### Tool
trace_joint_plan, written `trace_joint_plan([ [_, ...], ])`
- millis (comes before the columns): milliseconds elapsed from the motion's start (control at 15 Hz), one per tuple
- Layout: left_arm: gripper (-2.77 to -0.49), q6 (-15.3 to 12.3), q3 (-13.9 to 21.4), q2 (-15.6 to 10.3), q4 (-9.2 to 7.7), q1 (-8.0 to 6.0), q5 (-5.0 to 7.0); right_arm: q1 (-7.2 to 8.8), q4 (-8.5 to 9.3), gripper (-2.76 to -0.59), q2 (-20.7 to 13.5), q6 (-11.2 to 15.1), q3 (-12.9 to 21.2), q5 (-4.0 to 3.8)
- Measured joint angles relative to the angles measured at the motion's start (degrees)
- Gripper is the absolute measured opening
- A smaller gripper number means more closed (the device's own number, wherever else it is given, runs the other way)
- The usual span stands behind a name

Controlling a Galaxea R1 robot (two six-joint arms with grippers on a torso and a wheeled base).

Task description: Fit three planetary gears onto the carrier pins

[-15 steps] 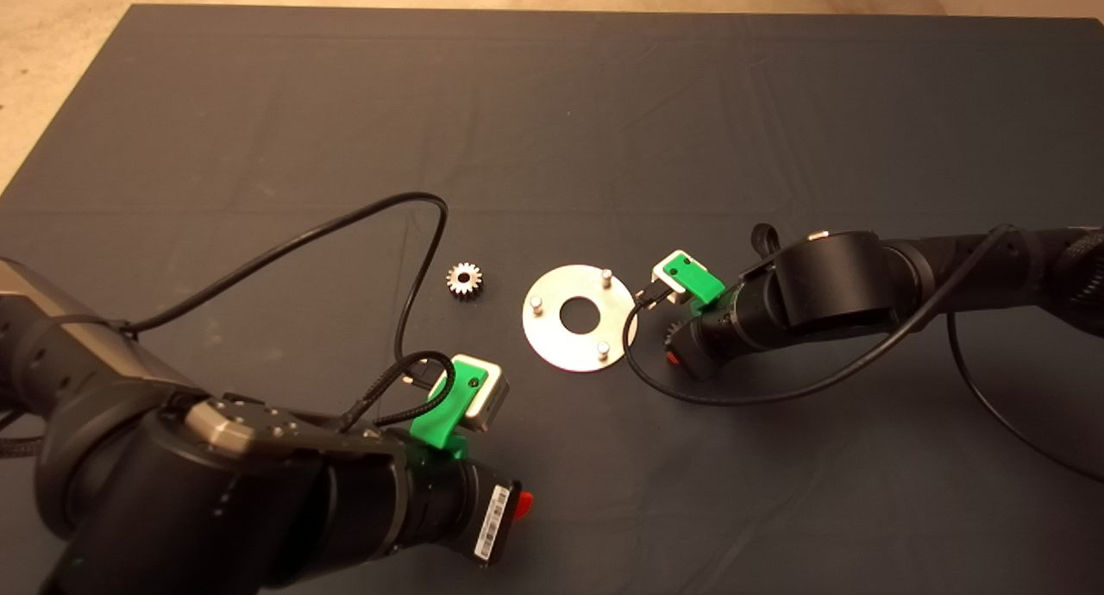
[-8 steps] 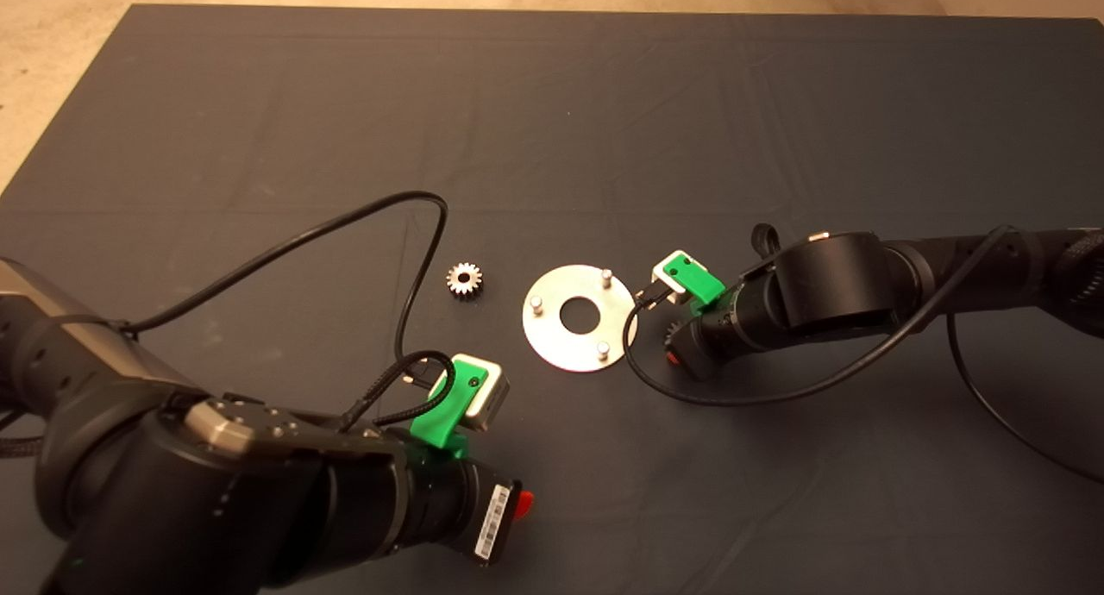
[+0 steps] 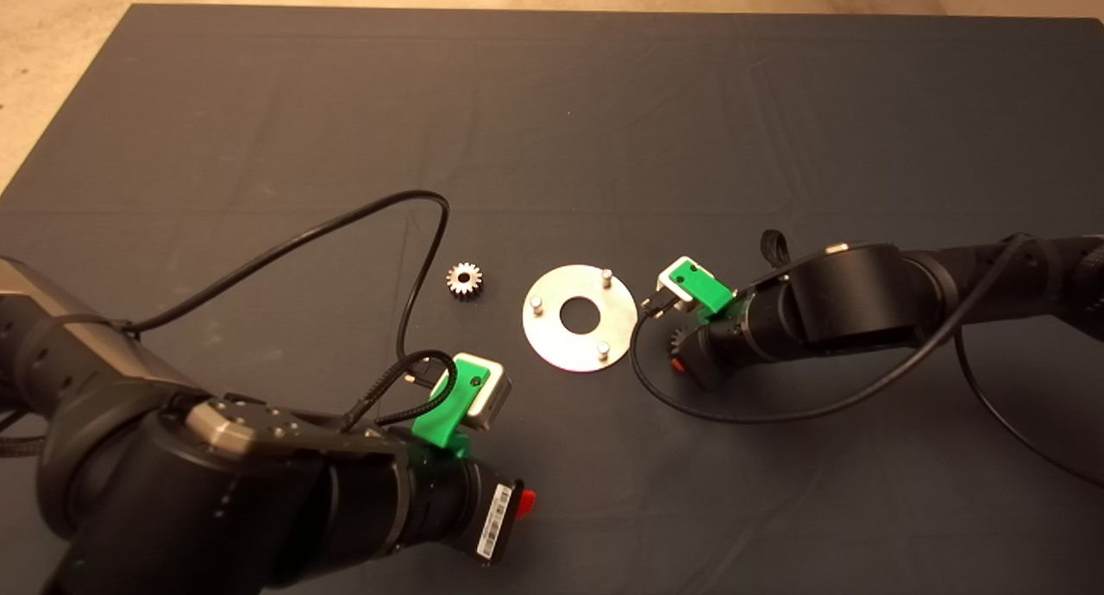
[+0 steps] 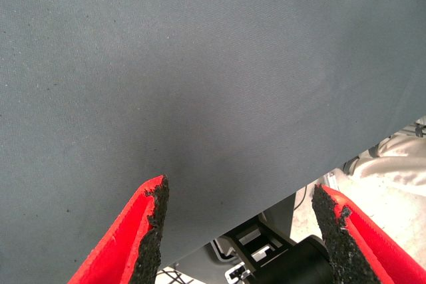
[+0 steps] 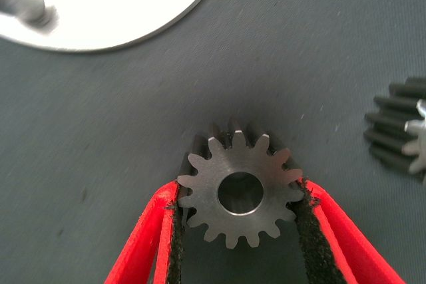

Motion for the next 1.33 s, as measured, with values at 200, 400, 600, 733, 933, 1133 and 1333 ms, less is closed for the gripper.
trace_joint_plan([
  [200, -1.77, 0.0, 0.0, 0.6, 0.02, 0.02, -0.02, 0.11, 0.00, -2.37, -1.4, 0.9, 3.6, -0.19],
  [400, -1.77, 0.0, 0.0, 0.8, 0.05, 0.00, -0.02, 1.97, 0.02, -2.37, -1.7, 2.7, 6.7, -0.18],
  [600, -1.77, 0.0, 0.0, 1.0, 0.05, 0.00, -0.05, 4.79, 0.23, -2.37, -1.2, 3.7, 8.2, -0.21],
  [733, -1.77, 0.0, 0.0, 1.1, 0.05, 0.00, -0.05, 5.44, 0.57, -2.37, 0.2, 4.1, 8.3, -0.52],
  [933, -1.77, 0.0, 0.0, 1.1, 0.05, 0.01, -0.05, 6.38, 1.18, -2.37, 3.6, 4.3, 8.4, -0.38],
  [1133, -1.77, 0.0, 0.0, 1.1, 0.05, 0.00, -0.02, 6.49, 2.01, -2.37, 6.9, 4.3, 7.9, -0.43],
  [1333, -1.77, 0.0, 0.0, 1.1, 0.05, 0.00, -0.02, 6.51, 2.26, -2.37, 10.5, 4.3, 4.6, -0.40],
])
